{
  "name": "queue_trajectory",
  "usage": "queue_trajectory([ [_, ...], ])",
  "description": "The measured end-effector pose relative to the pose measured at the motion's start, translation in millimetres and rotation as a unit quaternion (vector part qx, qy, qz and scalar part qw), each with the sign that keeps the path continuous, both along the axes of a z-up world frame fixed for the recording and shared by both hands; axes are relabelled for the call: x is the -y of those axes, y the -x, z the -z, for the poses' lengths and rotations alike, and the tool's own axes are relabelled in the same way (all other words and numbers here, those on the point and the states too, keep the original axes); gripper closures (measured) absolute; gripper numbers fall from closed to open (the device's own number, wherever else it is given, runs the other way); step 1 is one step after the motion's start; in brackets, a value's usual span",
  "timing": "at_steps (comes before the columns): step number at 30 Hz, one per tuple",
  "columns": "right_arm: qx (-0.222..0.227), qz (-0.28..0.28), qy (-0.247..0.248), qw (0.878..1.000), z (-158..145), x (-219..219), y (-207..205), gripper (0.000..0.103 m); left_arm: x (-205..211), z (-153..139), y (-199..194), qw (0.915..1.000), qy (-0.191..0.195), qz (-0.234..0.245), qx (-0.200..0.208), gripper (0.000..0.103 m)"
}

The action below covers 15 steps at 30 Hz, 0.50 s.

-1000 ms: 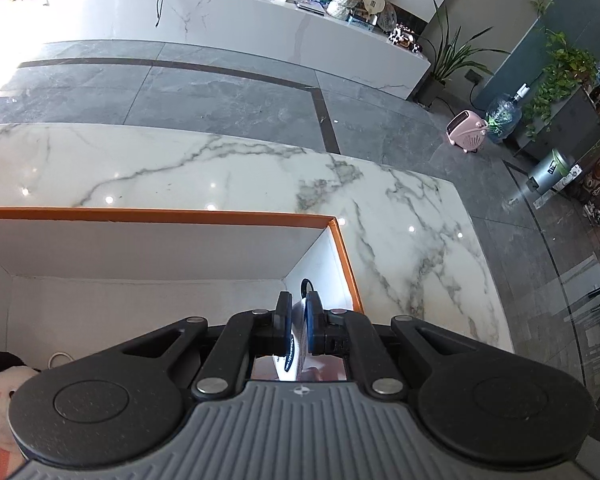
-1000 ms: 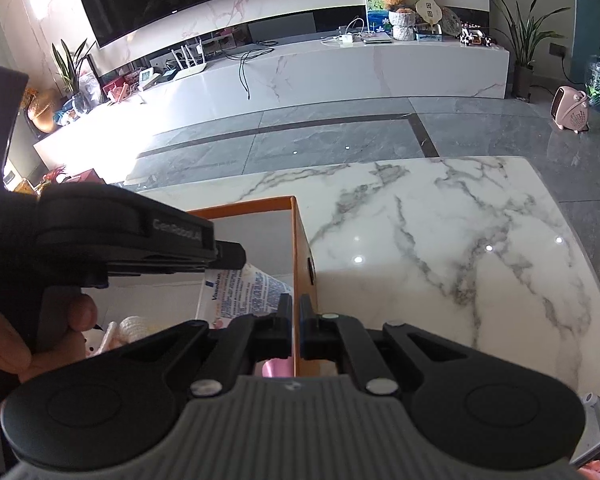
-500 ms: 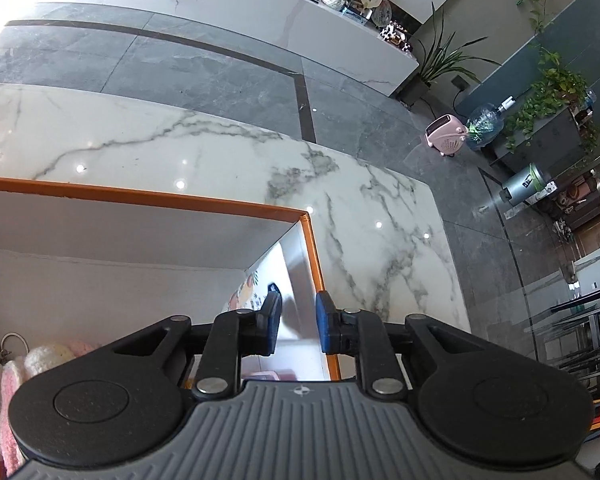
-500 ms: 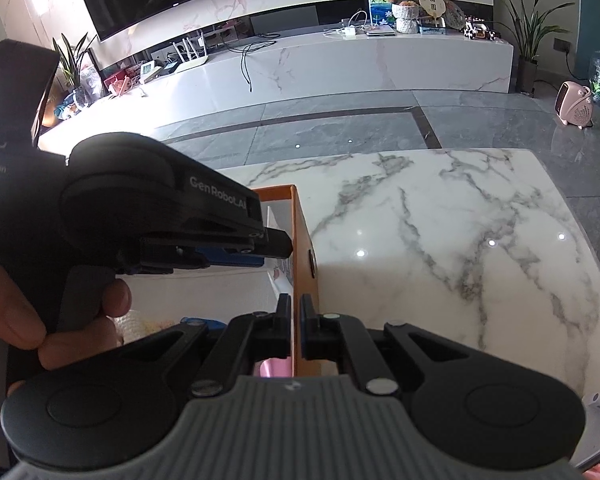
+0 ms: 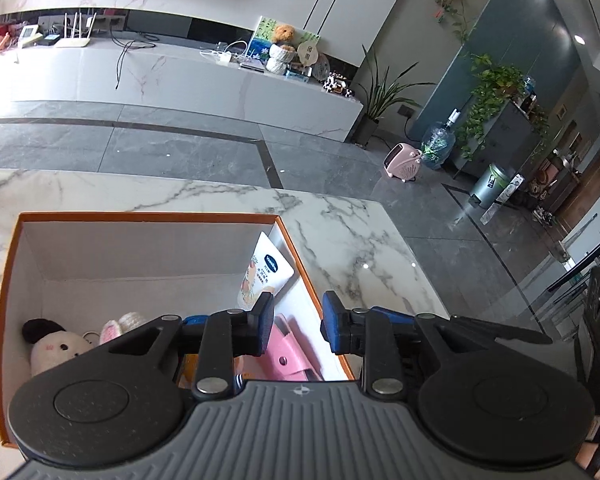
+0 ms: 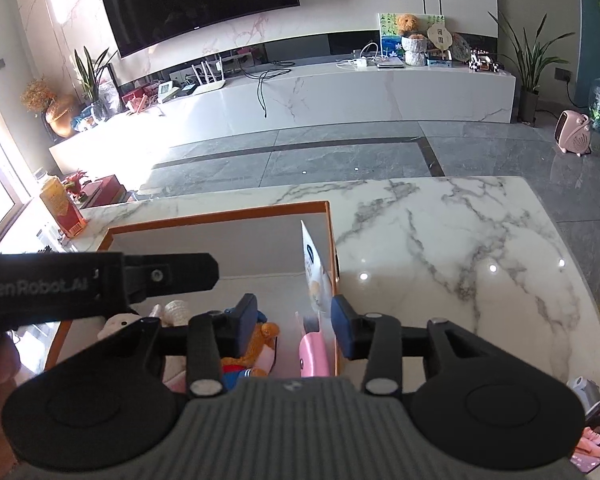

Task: Organize objects
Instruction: 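Open both grippers and withdraw them from the box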

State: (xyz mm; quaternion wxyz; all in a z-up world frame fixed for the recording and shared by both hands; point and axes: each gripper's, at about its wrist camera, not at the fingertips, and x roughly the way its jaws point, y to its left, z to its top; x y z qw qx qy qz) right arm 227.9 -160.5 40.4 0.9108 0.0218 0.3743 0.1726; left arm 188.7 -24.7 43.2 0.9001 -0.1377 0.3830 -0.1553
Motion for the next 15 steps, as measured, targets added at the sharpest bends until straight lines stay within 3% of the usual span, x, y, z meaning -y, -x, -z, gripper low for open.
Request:
queue_trajectory([
  [6,-0.001,-0.012,-0.002,1.000,-5,6,31,0.048,1,-2,39,0.9995,-0.023,0.002,0.024,0.070],
  [9,-0.003,-0.015,0.004,1.000,-4,13,46,0.048,1,3,53,0.9989,-0.031,0.000,0.034,0.062],
  [13,-0.014,-0.013,0.006,1.000,0,24,57,0.046,11,14,68,0.9979,-0.049,0.023,0.035,0.057],
  [15,-0.024,-0.012,0.000,1.000,6,32,62,0.039,16,25,78,0.9973,-0.055,0.039,0.030,0.054],
])
